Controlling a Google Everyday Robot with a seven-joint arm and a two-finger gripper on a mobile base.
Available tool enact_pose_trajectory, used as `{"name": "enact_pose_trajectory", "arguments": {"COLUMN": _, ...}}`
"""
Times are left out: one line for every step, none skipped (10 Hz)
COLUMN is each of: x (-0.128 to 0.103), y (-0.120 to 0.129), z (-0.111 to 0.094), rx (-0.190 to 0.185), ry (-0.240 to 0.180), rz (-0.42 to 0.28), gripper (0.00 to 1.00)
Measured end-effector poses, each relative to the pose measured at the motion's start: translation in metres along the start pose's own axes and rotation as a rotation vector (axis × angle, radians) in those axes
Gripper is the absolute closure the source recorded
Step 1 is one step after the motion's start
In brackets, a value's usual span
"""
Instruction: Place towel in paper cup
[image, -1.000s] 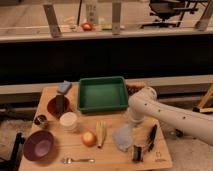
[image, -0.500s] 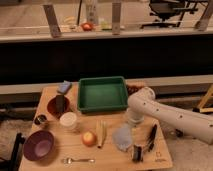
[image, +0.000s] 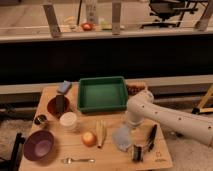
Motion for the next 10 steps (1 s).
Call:
{"name": "enact_pose_trajectory", "arguments": {"x": -0.002, "y": 0.001, "z": 0.002, "rx": -0.001, "ry": 0.006, "rz": -0.013, "gripper": 0.20}}
{"name": "enact_pose_trajectory", "arguments": {"x": -0.007, "y": 0.002, "z": 0.007, "rx": -0.002, "ry": 0.011, "rz": -0.031, "gripper": 0.20}}
{"name": "enact_pose_trajectory", "arguments": {"x": -0.007, "y": 0.003, "z": 0.009, "rx": -0.003, "ry": 0.016, "rz": -0.035, "gripper": 0.20}}
{"name": "enact_pose_trajectory", "arguments": {"x": -0.009, "y": 0.003, "z": 0.013, "rx": -0.006, "ry": 0.018, "rz": -0.043, "gripper": 0.23}}
{"name": "enact_pose_trajectory", "arguments": {"x": -0.011, "y": 0.003, "z": 0.018, "rx": -0.009, "ry": 0.019, "rz": -0.050, "gripper": 0.32}}
{"name": "enact_pose_trajectory", "arguments": {"x": -0.011, "y": 0.004, "z": 0.021, "rx": -0.010, "ry": 0.021, "rz": -0.053, "gripper": 0.41}}
{"name": "enact_pose_trajectory", "arguments": {"x": -0.011, "y": 0.005, "z": 0.023, "rx": -0.011, "ry": 0.021, "rz": -0.054, "gripper": 0.52}}
{"name": "enact_pose_trajectory", "arguments": {"x": -0.011, "y": 0.005, "z": 0.023, "rx": -0.011, "ry": 0.022, "rz": -0.055, "gripper": 0.60}}
{"name": "enact_pose_trajectory", "arguments": {"x": -0.012, "y": 0.004, "z": 0.023, "rx": -0.010, "ry": 0.025, "rz": -0.061, "gripper": 0.70}}
{"name": "enact_pose_trajectory", "arguments": {"x": -0.011, "y": 0.003, "z": 0.022, "rx": -0.011, "ry": 0.028, "rz": -0.067, "gripper": 0.81}}
